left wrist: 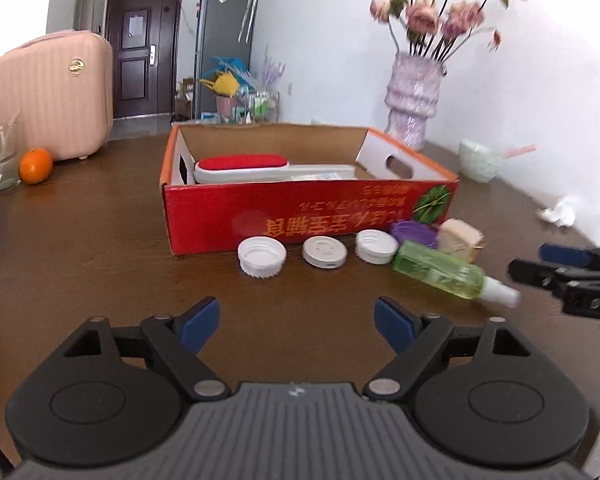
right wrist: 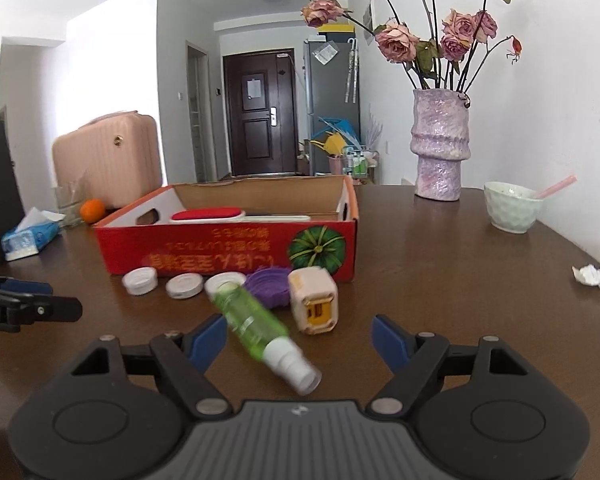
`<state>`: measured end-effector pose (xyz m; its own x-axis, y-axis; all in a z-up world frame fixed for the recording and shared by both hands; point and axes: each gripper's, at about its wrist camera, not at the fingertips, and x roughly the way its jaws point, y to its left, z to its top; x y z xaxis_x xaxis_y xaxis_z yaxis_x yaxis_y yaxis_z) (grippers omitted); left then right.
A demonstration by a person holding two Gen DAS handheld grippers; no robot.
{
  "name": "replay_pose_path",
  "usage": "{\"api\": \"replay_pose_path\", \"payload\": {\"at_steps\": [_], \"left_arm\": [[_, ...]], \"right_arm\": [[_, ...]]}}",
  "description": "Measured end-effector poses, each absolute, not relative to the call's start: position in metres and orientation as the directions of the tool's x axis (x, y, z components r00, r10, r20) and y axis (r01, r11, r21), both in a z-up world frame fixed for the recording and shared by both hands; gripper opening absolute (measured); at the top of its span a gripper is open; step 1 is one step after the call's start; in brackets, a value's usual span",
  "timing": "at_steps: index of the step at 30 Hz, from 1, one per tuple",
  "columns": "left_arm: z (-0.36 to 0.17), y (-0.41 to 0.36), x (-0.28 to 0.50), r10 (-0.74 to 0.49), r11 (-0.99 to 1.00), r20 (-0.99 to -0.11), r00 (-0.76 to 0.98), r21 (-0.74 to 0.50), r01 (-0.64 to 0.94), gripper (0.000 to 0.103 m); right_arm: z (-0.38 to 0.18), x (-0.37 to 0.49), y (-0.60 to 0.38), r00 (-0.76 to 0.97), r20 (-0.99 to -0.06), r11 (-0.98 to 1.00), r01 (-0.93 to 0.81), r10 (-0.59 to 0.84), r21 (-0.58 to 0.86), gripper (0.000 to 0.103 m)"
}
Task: Organize rigid objects
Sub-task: 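Grasp the white screw cap with the left gripper while the right grasps the beige square block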
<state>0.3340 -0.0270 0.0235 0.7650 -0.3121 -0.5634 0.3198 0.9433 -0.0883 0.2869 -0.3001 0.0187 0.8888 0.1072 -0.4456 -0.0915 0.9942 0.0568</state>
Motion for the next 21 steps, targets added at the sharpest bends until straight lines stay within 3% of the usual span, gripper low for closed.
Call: {"api": "replay_pose_path", "payload": {"at_steps": [8,12,15,19,21], "left_arm": [[0.017,-0.030,0.397,-0.308,0.944,-0.633,0.710,-0.113,0.310,0.074],[0.013,-0.031,0.417,-0.310,0.943,-0.647,0.697,-0.118,0.310,0.059],[0.007,-0.030,0.426,-0.300,0.948,-0.655,0.693,-0.124,0.293,0.045],[0.000,-0.029,0.430,-0.289,0.951,-0.644,0.709,-0.106,0.291,0.042],[-0.001,-0.031,0.431,-0.296,0.949,-0.637,0.712,-0.109,0.297,0.042]], "right_arm": [[0.015,0.339,-0.304,0.872,-0.484,0.998,-0.063,0.069,0.029,0.068],[0.011,0.357,-0.300,0.858,-0.509,0.997,-0.075,0.074,0.018,0.067],[0.005,0.370,-0.296,0.847,-0.528,0.997,-0.076,0.069,0.008,0.059],[-0.007,0.381,-0.297,0.822,-0.562,0.996,-0.070,0.087,0.052,0.037],[-0.007,0.381,-0.298,0.821,-0.562,0.995,-0.073,0.097,0.065,0.034]]}}
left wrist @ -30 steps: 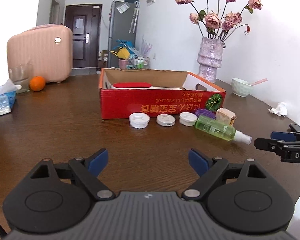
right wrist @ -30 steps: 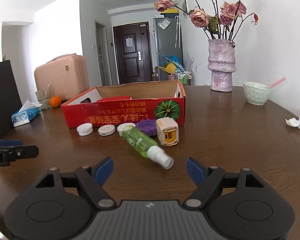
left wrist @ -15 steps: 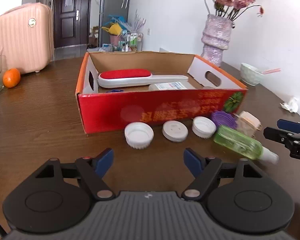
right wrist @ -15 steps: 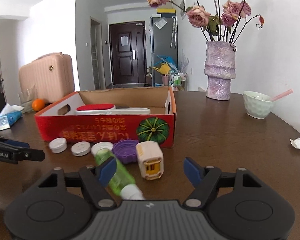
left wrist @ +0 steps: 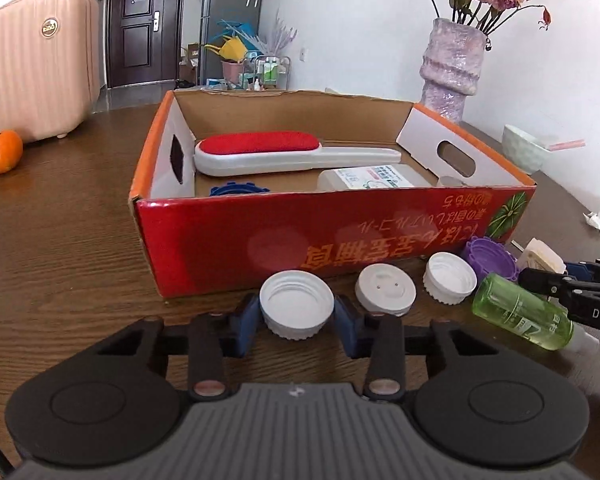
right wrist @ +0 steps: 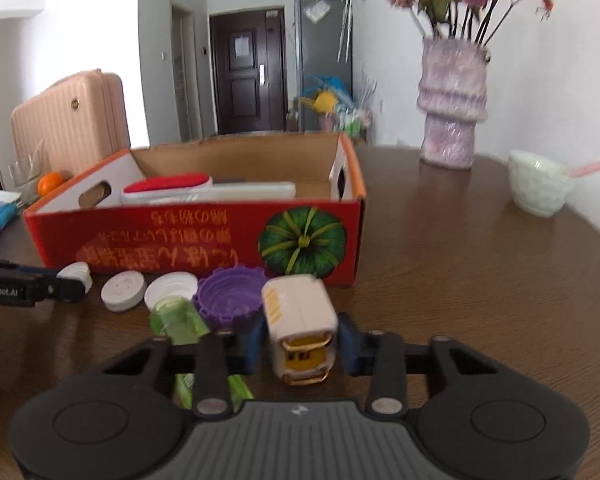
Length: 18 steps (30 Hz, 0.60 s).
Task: Organize rigid objects
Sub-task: 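Grasp the white screw cap with the left gripper while the right grasps the beige square block, then lift the white cap with the left gripper while the right lifts the beige block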
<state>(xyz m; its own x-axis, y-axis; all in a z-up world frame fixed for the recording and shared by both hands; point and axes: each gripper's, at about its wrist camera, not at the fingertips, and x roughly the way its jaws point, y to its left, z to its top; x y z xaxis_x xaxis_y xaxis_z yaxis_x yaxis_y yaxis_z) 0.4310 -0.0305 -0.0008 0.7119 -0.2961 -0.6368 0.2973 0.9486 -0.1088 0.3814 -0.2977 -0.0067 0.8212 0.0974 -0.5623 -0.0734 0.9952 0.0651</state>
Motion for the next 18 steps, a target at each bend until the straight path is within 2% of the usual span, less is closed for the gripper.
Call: {"api": "replay_pose_path", "payload": {"at_steps": [7,13,18], "left_arm": [[-0.002,-0.041,0.425,-0.273,0.949,-0.621,0.734,-0.047,0.313,0.041],[0.002,-0.041,0.411,-0.242,0.958,-0.610,0.754,-0.026,0.286,0.041],[0.017,-0.034,0.379,-0.255,0.961,-0.557,0.790,-0.060,0.268,0.041]], "right_arm": [[-0.009,0.381,-0.302,0.822,-0.558,0.992,-0.073,0.117,0.100,0.031],[-0.005,0.371,-0.300,0.837,-0.540,0.996,-0.057,0.083,0.065,0.031],[-0.002,0.348,-0.309,0.850,-0.520,0.995,-0.038,0.082,0.095,0.031]]}}
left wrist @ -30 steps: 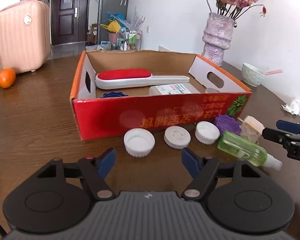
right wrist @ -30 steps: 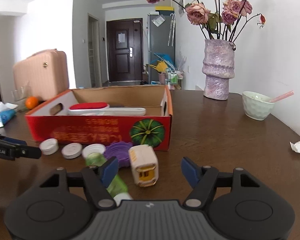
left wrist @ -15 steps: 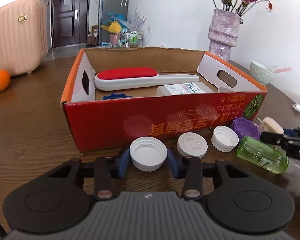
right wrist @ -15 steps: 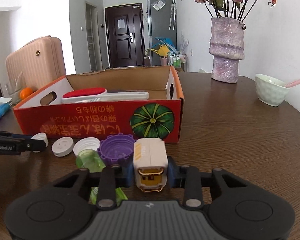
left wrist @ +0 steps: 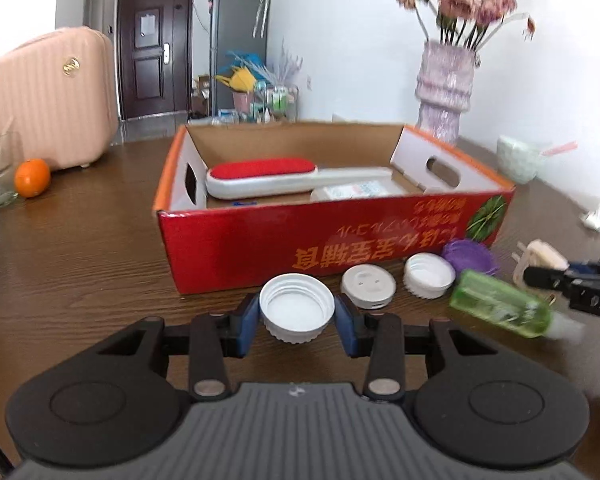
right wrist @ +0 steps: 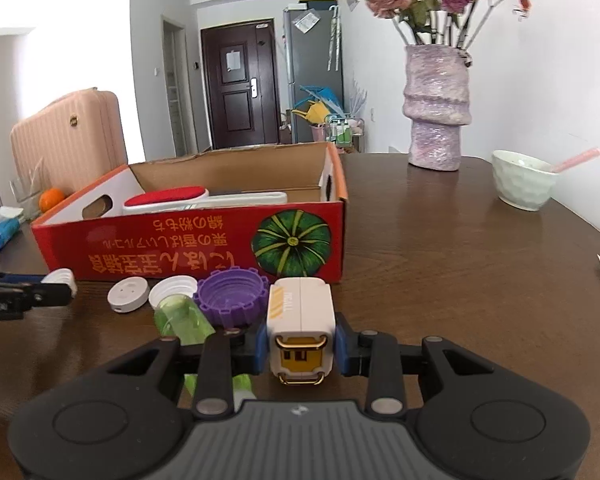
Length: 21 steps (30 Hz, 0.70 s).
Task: Organize rigid objects
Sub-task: 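Lift the white cap with the left gripper while the right lifts the beige block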
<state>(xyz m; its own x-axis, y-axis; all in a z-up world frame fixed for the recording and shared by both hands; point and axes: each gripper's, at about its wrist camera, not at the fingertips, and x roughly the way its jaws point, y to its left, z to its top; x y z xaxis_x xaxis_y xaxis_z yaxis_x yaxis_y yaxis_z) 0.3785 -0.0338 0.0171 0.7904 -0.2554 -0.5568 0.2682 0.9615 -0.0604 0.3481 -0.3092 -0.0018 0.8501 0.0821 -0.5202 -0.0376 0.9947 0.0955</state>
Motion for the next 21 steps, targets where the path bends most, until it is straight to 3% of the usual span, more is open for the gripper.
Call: {"api": "replay_pose_path", "payload": {"at_steps": [6,21], "left_arm": [[0.029,-0.021,0.336,-0.281,0.959,-0.520,0.807,-0.130,0.250,0.041],[0.065,-0.018,0.262,-0.288,0.957,-0.426,0.858,-0.096,0.274,0.041]], "right_arm": [[0.021,0.310,-0.318,0.882,-0.465,0.993,-0.032,0.080,0.110,0.031],[0.067,0.235,-0.307,0.925,-0.356,0.990,-0.112,0.134,0.084,0.031]]}}
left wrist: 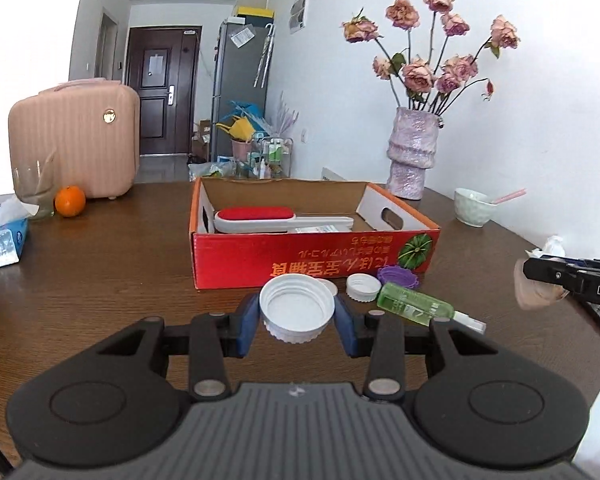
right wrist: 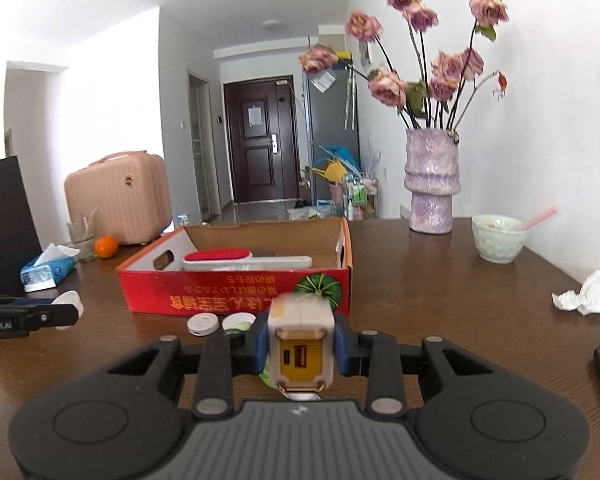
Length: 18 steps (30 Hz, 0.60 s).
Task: Organize rigid objects
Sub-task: 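Lift the white cap with the left gripper while the right lifts the beige block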
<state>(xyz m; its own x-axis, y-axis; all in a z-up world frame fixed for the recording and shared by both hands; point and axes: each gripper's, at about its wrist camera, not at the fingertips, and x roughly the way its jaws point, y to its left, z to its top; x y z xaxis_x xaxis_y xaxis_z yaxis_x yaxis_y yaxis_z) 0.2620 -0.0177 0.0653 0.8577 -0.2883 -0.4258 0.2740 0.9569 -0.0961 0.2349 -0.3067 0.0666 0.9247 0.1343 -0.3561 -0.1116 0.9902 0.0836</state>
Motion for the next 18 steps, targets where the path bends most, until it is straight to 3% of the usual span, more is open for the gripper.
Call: {"api": "replay_pose_path", "payload": {"at_steps": [9,10,11,16,18], "left_arm": [[0.069,-0.021,0.266,-0.302,0.953,-0.421,0.855,-0.098,0.288,0.041],[0.069,-0.022,0.269,-0.301,0.953,-0.422,0.855,-0.093,0.289,0.041],[0.068,-0.022,0.271,-0.301,0.953,-0.423,0.855,-0.091,0.290,0.041],[0.069,-0.023,0.297,-0.298,0.954,-0.435,0.850,-0.093,0.286,0.041],[0.066,-0.023,0.306,-0.294,0.955,-0.440,0.848,-0.093,0.283,0.041]], "right_arm": [[0.066,0.234,-0.307,0.924,-0.358,0.991,-0.114,0.132,0.071,0.029],[0.064,0.237,-0.306,0.924,-0.360,0.992,-0.112,0.128,0.065,0.005],[0.064,0.240,-0.306,0.925,-0.358,0.992,-0.111,0.127,0.066,0.000],[0.061,0.262,-0.305,0.920,-0.370,0.992,-0.121,0.130,0.048,0.001],[0.052,0.272,-0.305,0.910,-0.391,0.990,-0.135,0.140,0.041,0.007]]}}
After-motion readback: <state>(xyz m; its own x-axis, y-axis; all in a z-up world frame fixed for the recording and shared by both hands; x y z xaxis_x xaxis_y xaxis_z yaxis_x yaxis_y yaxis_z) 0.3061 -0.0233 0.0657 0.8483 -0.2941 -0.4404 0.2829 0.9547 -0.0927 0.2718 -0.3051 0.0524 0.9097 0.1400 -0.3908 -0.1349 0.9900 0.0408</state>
